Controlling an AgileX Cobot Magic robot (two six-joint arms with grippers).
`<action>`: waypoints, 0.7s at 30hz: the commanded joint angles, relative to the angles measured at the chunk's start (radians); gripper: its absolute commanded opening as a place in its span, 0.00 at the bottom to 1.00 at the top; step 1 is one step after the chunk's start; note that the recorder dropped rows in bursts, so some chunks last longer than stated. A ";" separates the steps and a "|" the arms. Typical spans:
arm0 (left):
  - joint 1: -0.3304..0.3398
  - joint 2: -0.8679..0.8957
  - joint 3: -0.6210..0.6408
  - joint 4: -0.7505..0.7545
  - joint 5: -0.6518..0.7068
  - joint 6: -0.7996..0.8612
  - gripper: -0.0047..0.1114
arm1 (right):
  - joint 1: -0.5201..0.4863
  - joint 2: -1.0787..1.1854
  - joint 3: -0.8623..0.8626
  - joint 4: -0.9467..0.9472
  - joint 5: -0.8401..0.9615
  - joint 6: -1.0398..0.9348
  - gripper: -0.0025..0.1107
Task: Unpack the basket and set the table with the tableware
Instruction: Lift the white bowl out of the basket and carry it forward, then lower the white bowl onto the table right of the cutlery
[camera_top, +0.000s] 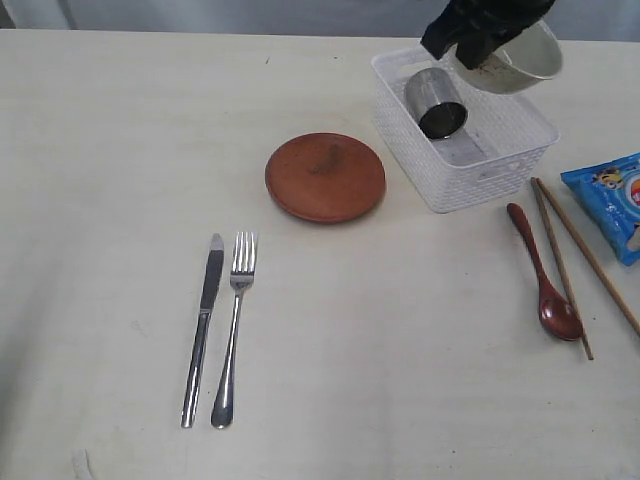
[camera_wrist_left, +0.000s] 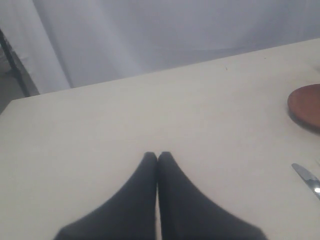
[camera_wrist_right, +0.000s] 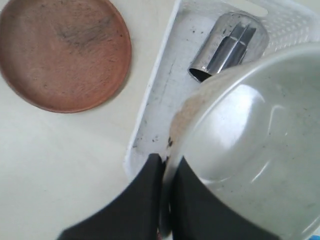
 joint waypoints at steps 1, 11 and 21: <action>0.005 -0.003 0.002 -0.012 -0.008 -0.003 0.04 | 0.002 -0.071 0.000 0.073 0.087 0.010 0.02; 0.005 -0.003 0.002 -0.012 -0.008 -0.003 0.04 | 0.206 -0.259 0.263 0.075 0.034 0.102 0.02; 0.005 -0.003 0.002 -0.012 -0.008 -0.003 0.04 | 0.547 -0.279 0.501 0.084 -0.143 0.123 0.02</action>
